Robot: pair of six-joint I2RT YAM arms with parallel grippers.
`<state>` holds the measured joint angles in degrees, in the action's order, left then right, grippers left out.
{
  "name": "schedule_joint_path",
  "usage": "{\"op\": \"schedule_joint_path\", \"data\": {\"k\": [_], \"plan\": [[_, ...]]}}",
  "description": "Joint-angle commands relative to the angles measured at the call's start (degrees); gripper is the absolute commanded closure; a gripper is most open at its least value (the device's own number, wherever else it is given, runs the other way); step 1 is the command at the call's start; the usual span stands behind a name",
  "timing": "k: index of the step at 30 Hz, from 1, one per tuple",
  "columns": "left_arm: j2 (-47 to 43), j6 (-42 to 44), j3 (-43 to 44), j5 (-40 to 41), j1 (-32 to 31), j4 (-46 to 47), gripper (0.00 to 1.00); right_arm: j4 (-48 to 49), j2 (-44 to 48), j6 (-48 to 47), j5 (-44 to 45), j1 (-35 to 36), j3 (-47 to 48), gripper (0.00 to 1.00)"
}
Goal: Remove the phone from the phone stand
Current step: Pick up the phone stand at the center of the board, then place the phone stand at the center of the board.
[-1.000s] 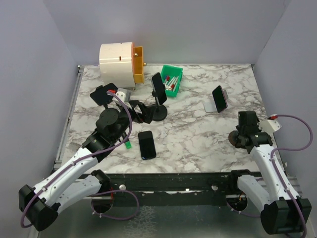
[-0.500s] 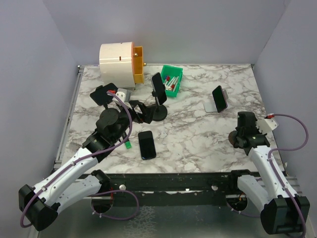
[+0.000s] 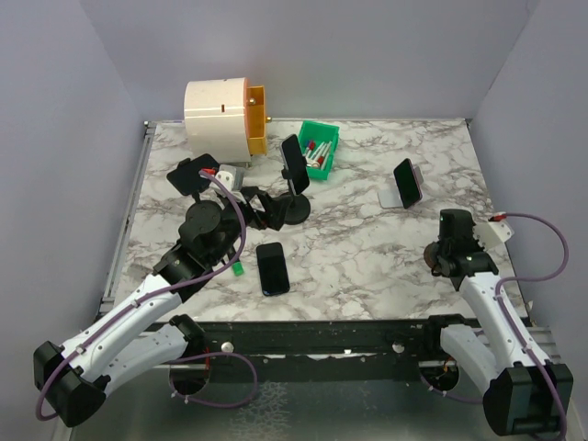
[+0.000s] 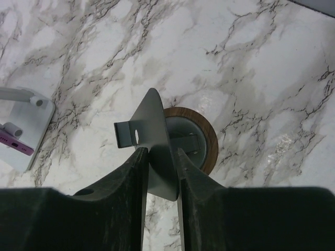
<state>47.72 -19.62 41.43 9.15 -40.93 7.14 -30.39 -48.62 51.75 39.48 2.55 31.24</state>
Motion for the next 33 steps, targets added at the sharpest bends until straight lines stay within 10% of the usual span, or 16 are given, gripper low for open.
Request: {"op": "schedule_joint_path", "data": {"k": [1, 6, 16, 33], "plan": [[-0.86, 0.76, 0.1, 1.36, -0.46, -0.98, 0.03, 2.11, 1.66, -2.33, 0.62, -0.26, -1.27, 0.72], [-1.01, 0.9, 0.14, 1.53, -0.66, -1.05, 0.03, 1.02, 4.52, -4.2, 1.01, -0.26, -0.66, 0.98], [-0.97, 0.81, 0.14, 1.23, -0.67, -1.07, 0.03, -5.2, 10.3, -14.59, -4.5, -0.1, 8.58, 1.0], [-1.17, 1.38, -0.12, 2.45, -0.65, -1.03, 0.04, 13.18, 0.61, -41.55, -71.44, 8.49, 20.65, 1.0]]}}
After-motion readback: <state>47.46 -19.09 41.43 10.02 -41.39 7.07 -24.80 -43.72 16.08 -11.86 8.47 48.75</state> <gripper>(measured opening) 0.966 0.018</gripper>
